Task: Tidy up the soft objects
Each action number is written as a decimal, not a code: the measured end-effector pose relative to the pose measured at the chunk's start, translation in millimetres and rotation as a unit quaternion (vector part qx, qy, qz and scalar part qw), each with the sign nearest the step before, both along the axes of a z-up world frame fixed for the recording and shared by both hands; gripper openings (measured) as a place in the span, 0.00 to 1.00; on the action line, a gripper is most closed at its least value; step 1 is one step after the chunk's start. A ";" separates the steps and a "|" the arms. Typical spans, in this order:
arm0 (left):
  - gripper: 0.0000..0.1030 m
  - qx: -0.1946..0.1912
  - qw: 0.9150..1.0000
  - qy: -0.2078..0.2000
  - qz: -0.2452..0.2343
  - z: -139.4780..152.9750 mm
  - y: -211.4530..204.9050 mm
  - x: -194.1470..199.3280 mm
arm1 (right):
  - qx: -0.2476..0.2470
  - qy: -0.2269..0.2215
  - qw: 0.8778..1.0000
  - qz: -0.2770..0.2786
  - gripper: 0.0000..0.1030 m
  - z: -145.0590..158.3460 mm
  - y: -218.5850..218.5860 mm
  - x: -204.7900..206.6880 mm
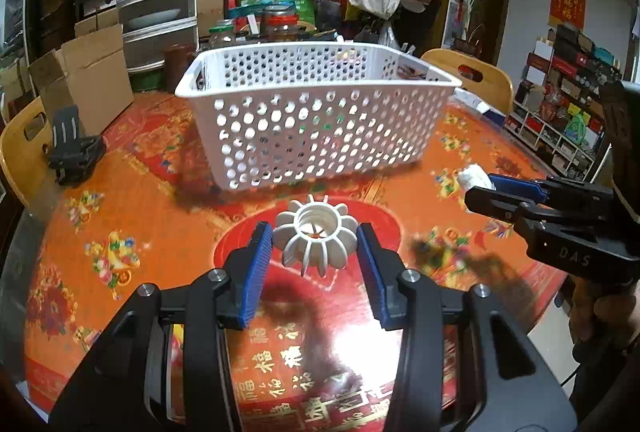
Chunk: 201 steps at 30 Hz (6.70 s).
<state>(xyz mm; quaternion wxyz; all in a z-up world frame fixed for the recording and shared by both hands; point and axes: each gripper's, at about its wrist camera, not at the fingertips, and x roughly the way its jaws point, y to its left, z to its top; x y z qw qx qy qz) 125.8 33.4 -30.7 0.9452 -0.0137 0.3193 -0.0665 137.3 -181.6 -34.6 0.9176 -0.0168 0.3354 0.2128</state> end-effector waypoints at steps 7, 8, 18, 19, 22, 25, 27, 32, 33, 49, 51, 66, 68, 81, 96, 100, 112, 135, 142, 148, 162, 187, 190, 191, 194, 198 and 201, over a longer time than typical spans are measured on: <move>0.40 -0.003 1.000 -0.017 -0.002 34.5 0.2 8.5 | 0.005 -0.024 1.000 0.001 0.33 30.5 -8.6 3.1; 0.40 -0.003 1.000 -0.020 -0.004 39.1 0.1 10.8 | 0.006 -0.028 1.000 0.002 0.33 35.7 -9.5 4.5; 0.40 -0.019 0.999 -0.027 -0.014 102.2 1.3 73.9 | 0.005 -0.048 0.999 0.018 0.33 85.2 1.7 47.8; 0.40 -0.020 0.999 -0.026 -0.014 106.6 1.4 82.3 | 0.006 -0.048 0.999 0.018 0.33 88.0 2.9 52.7; 0.40 -0.029 0.999 -0.016 -0.015 115.3 4.0 106.1 | 0.014 -0.038 0.999 0.017 0.33 96.3 4.2 76.3; 0.40 -0.032 0.999 -0.003 -0.012 120.7 5.2 132.4 | 0.013 -0.028 0.999 0.016 0.33 101.4 8.3 99.6; 0.40 -0.022 1.000 0.001 -0.004 123.1 4.3 150.6 | 0.009 -0.021 1.000 0.012 0.33 102.5 10.7 116.4; 0.40 -0.022 0.999 0.040 0.008 116.5 6.4 197.0 | -0.007 0.013 1.000 0.006 0.33 92.9 21.0 158.5; 0.40 -0.025 0.999 0.048 0.010 114.1 7.5 204.0 | -0.013 0.021 1.000 0.005 0.33 88.9 24.1 165.4; 0.40 -0.001 0.977 0.210 0.036 30.8 11.8 308.8 | -0.086 0.104 0.991 -0.011 0.33 35.0 48.8 239.0; 0.40 0.007 0.974 0.222 0.036 24.2 8.6 313.7 | -0.095 0.107 0.990 -0.010 0.33 30.6 50.4 242.7; 0.72 0.006 0.980 0.195 0.047 32.1 10.4 305.4 | -0.073 0.101 0.992 0.002 0.45 29.2 52.6 238.2; 0.72 0.001 0.980 0.190 0.051 35.6 12.7 301.3 | -0.073 0.096 0.993 0.003 0.51 32.7 52.8 235.2; 1.00 -0.027 0.996 0.077 0.042 98.9 28.4 228.7 | -0.048 0.051 0.998 0.006 0.88 62.0 25.4 181.1; 1.00 -0.017 0.999 -0.001 0.045 120.2 26.8 75.5 | -0.015 -0.030 0.999 -0.035 0.89 93.3 -18.8 51.6; 1.00 -0.013 0.998 -0.037 0.044 133.7 22.8 15.7 | 0.007 -0.050 0.998 -0.047 0.89 105.4 -28.9 1.9; 1.00 0.008 0.997 -0.050 0.051 140.0 -7.6 -109.9 | -0.010 -0.082 0.995 -0.054 0.93 127.3 -29.9 -104.5; 1.00 0.013 0.998 -0.028 0.052 119.7 -22.3 -69.2 | -0.020 -0.062 0.996 -0.056 0.93 108.2 -31.8 -82.5; 1.00 0.011 0.998 -0.026 0.052 117.0 -21.2 -69.5 | -0.020 -0.062 0.996 -0.056 0.93 108.0 -31.3 -82.7; 1.00 0.011 0.998 -0.026 0.050 116.7 -21.1 -69.6 | -0.020 -0.062 0.996 -0.054 0.93 107.9 -31.3 -83.0; 1.00 0.012 0.999 -0.022 0.045 110.8 -24.7 -69.1 | -0.020 -0.063 0.996 -0.053 0.93 106.5 -30.6 -83.6; 1.00 0.011 0.999 -0.021 0.044 108.6 -26.7 -70.2 | -0.020 -0.060 0.997 -0.052 0.93 105.5 -30.3 -85.8; 1.00 0.011 0.999 -0.021 0.044 108.7 -26.8 -70.1 | -0.020 -0.061 0.997 -0.052 0.93 105.6 -30.2 -85.9; 1.00 0.011 0.999 -0.021 0.044 108.7 -26.9 -70.1 | -0.020 -0.061 0.997 -0.052 0.93 105.5 -30.1 -86.1; 1.00 0.011 0.999 -0.021 0.044 108.7 -26.8 -70.1 | -0.019 -0.061 0.997 -0.052 0.93 105.2 -29.6 -86.4; 1.00 0.011 0.999 -0.020 0.042 105.8 -28.5 -71.0 | -0.021 -0.060 0.997 -0.052 0.93 104.9 -29.6 -86.4; 1.00 0.011 0.999 -0.021 0.039 101.6 -31.4 -72.4 | -0.021 -0.060 0.997 -0.051 0.93 104.6 -30.4 -86.7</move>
